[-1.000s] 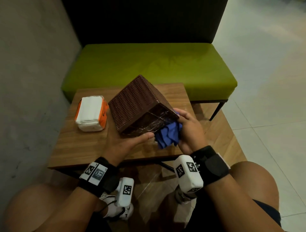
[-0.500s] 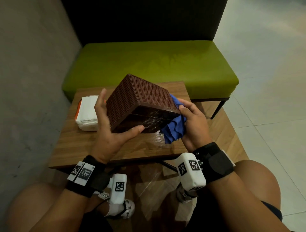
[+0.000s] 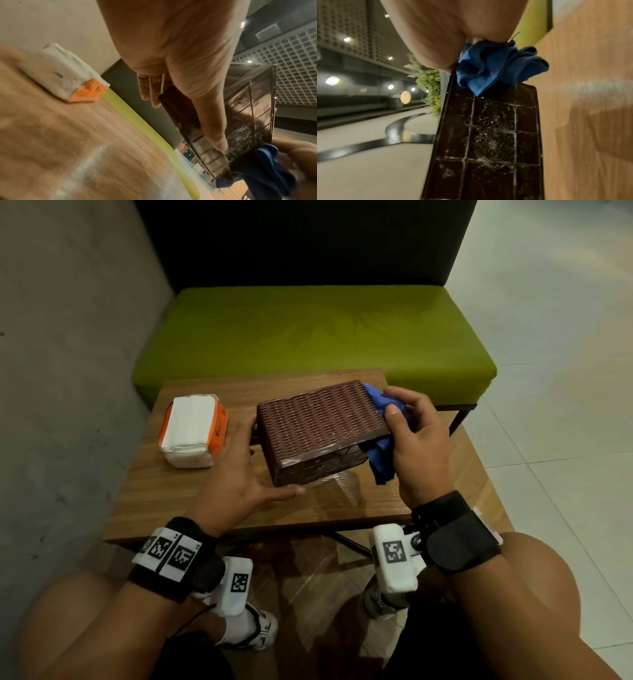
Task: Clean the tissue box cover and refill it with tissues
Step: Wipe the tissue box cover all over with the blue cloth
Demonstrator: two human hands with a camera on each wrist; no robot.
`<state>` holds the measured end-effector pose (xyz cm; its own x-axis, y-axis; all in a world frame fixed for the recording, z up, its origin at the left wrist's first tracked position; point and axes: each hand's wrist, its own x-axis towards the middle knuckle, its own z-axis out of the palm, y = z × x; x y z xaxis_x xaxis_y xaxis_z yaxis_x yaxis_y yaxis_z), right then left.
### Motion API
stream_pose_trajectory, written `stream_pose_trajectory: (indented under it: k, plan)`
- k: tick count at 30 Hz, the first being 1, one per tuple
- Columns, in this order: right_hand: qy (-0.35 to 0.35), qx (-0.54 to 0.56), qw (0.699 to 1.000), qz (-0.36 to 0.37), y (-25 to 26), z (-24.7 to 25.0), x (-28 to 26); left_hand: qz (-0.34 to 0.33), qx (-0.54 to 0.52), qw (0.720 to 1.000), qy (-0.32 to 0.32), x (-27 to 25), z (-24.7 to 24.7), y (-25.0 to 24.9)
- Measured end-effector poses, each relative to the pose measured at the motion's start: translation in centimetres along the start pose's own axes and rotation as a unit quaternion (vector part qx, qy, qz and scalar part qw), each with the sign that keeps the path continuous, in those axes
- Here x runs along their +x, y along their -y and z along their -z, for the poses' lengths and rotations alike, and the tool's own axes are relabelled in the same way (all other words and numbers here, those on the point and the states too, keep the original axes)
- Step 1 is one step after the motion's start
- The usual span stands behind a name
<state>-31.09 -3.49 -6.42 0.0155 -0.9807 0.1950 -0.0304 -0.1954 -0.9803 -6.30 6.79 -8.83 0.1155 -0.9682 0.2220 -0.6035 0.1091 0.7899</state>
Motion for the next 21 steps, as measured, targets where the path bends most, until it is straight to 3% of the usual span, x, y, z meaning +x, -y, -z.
stream_pose_trajectory:
  k: [5,9,12,14,18,21]
  plan:
    - [-0.078,-0.131,0.976,0.156,1.5,-0.1,-0.6,0.022,-0.032,0.994,-0.099,-0.4,-0.7,1.0]
    - [-0.087,-0.218,0.944,0.23,1.5,-2.0,-3.2,0.066,-0.006,0.992,-0.112,-0.5,-1.2,1.9]
    - [-0.136,-0.227,0.922,0.282,1.8,-2.2,-4.1,0.023,-0.075,0.991,-0.106,-0.4,-1.2,1.7]
    - [-0.165,-0.23,0.909,0.307,2.2,-2.0,-3.9,0.003,-0.055,0.992,-0.118,-0.2,-1.3,1.3]
    - [-0.109,-0.252,0.908,0.318,2.7,-3.4,-4.6,-0.03,-0.048,0.99,-0.131,0.4,-1.6,0.5]
    - [0.006,-0.273,0.891,0.363,2.6,-5.5,-7.8,-0.024,-0.055,0.991,-0.123,1.0,-2.4,0.1]
